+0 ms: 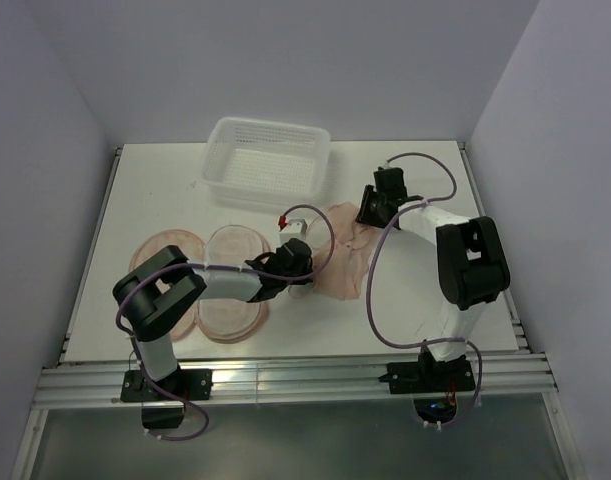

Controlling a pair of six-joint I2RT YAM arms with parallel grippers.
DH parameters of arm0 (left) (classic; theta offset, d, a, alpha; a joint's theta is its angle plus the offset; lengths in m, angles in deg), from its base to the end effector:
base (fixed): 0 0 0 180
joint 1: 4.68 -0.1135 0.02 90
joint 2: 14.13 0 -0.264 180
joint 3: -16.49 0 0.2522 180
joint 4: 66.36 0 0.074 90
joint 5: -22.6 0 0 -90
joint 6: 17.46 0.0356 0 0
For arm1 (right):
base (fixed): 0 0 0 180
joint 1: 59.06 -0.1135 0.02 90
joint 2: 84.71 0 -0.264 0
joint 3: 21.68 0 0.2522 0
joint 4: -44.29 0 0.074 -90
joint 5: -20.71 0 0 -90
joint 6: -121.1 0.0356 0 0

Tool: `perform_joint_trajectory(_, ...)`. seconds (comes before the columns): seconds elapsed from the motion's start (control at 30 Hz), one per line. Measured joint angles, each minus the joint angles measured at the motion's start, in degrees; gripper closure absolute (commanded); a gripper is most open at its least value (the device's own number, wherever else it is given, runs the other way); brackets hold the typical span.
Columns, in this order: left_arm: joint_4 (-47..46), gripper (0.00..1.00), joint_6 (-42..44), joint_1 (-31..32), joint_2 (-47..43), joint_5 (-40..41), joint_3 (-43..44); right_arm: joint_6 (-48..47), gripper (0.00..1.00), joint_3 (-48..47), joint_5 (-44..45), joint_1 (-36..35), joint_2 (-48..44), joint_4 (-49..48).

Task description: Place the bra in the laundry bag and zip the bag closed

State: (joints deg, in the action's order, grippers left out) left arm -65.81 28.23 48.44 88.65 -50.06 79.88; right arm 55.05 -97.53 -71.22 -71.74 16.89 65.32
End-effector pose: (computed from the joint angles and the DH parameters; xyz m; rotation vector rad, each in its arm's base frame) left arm 0.2222 -0.2785 0.1416 0.0133 2.2946 -0.5728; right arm 0.3659 0.0835 0.1827 0.2210 2.4040 0.3391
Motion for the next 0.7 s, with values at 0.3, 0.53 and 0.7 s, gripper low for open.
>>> perform_joint_trajectory(0.3,-1.2,1.0,-1.5,2.9,-1.8,-0.2,-2.9,-1.9,0.45,-5.3,-4.4,0.0,3.4,2.2)
perform_joint_trajectory(0.53,1.7,0.85,-3.5,6.0,-9.4,0.8,-6.6,-7.2,0.28,-9.7,-8.1,1.5,2.9,8.4)
perform_joint_trajectory(0.7,2.8,0.54,-3.3,5.9,-12.0,2.5,-6.5,-12.9,0.23,-18.4,-14.8,2.4,7.5,10.0)
